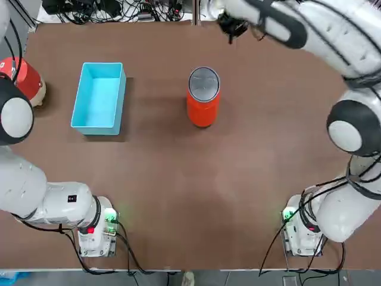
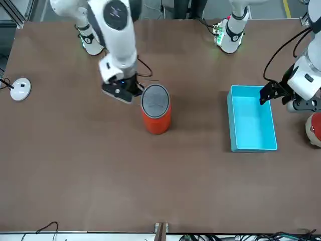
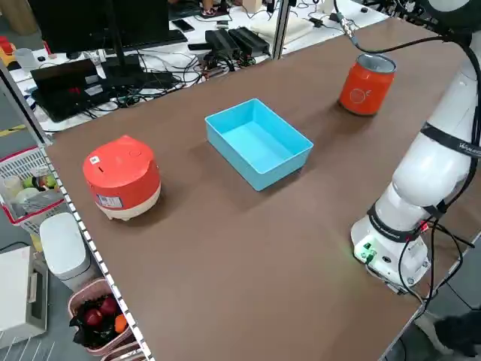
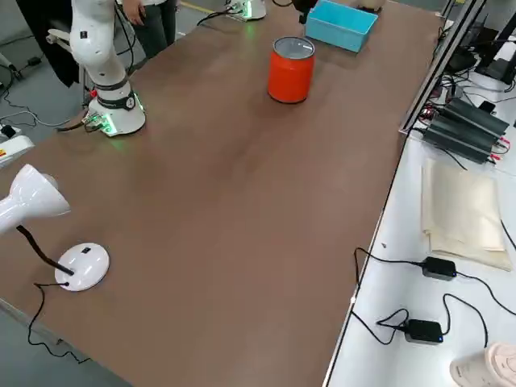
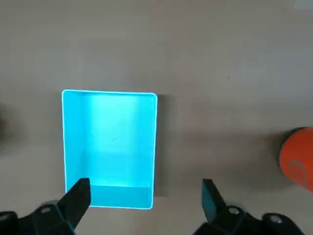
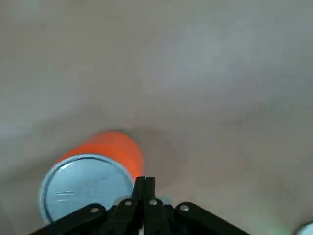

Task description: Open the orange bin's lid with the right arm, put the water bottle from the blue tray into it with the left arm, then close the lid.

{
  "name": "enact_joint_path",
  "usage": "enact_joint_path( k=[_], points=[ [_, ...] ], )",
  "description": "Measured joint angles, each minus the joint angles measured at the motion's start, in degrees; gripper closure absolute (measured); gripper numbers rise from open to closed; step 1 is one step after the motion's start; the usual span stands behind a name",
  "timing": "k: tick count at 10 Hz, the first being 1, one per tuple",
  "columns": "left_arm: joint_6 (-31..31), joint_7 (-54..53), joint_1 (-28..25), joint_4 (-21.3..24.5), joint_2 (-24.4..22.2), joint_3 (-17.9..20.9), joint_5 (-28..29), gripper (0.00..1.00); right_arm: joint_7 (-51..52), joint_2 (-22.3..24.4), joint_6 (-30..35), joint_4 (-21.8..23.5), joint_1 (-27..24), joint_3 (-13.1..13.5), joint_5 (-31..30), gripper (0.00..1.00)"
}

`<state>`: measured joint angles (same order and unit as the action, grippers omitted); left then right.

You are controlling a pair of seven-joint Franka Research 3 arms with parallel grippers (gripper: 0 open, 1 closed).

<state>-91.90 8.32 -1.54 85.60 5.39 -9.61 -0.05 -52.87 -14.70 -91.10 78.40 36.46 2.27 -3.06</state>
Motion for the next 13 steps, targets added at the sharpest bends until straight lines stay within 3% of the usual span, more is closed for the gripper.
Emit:
enact_joint_path(
  k=[2, 4, 6, 9, 10, 13],
  points=[
    [0.0, 0.0, 0.04, -0.01, 0.0, -0.03, 0.0, 0.0, 13.99, 5.57, 6.14, 0.08, -9.71, 0.37, -0.03, 0.93],
    [0.0, 0.0, 0.11, -0.01, 0.0, -0.23, -0.01, 0.0, 34.25, 9.11, 9.7, 0.3, -23.72, 0.65, 1.81, 0.83],
    [0.0, 0.0, 0.25, -0.01, 0.0, -0.46, -0.01, 0.0, 48.55, 9.67, 9.78, 0.81, -33.85, 0.72, 2.92, 0.54],
    [0.0, 0.0, 0.19, -0.01, 0.0, -0.54, -0.01, 0.0, 50.38, 10.59, 3.88, 2.92, -37.01, 0.48, 2.95, 0.09],
    [0.0, 0.0, 0.13, -0.01, 0.0, -0.53, -0.01, 0.0, 50.37, 11.87, 1.46, 5.48, -37.03, 0.36, 2.94, 0.0],
    [0.0, 0.0, 0.12, -0.01, 0.0, -0.53, -0.01, 0.0, 50.39, 15.14, 0.2, 10.81, -37.16, 0.15, 2.93, 0.0]
  ],
)
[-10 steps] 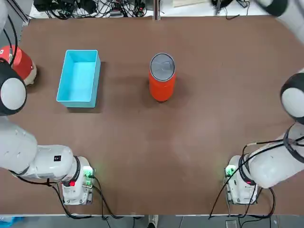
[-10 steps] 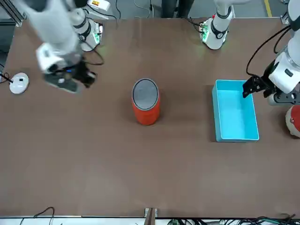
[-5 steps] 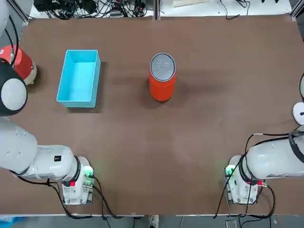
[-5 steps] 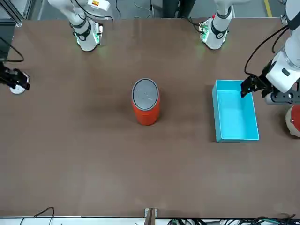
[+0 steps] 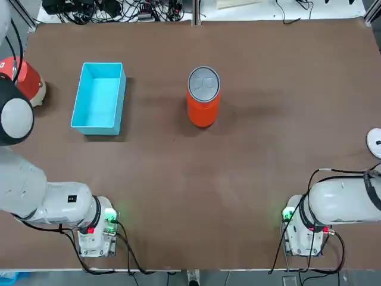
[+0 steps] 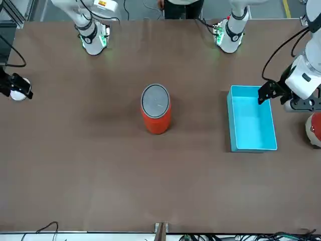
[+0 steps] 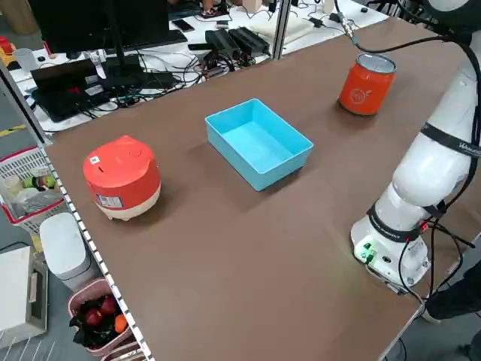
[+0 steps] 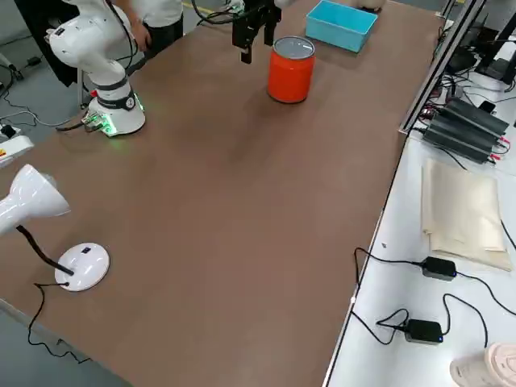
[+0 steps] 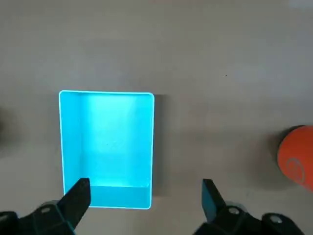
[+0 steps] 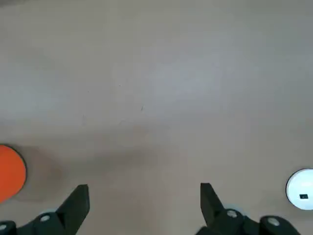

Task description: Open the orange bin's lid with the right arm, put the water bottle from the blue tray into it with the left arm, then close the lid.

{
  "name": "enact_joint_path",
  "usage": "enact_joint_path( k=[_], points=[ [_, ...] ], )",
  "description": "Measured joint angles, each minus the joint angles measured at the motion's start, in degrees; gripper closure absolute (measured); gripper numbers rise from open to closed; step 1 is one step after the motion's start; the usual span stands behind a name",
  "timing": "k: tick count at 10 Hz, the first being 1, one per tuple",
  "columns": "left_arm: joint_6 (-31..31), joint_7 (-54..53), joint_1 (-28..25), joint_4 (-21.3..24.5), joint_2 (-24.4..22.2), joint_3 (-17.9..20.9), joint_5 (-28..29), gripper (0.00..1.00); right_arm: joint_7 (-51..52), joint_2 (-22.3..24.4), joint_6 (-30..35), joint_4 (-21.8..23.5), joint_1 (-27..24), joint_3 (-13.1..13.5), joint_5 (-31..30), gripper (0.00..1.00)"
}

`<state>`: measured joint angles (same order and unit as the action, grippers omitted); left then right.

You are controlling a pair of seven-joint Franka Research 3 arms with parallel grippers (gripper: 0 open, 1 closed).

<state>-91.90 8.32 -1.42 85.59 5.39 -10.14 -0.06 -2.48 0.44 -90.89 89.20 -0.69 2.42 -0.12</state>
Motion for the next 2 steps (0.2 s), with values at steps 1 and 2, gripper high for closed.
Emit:
enact_joint_path(
  k=[1, 2],
  points=[
    [0.0, 0.0, 0.0, 0.0, 0.0, 0.0, 0.0, 0.0, 0.0, 0.31, 0.0, 0.43, 0.0, -0.14, 0.0, 0.0],
    [0.0, 0.0, -0.01, 0.0, 0.0, 0.0, 0.0, 0.0, 0.02, 0.4, 0.0, 0.59, 0.0, -0.22, 0.0, 0.0]
  ],
)
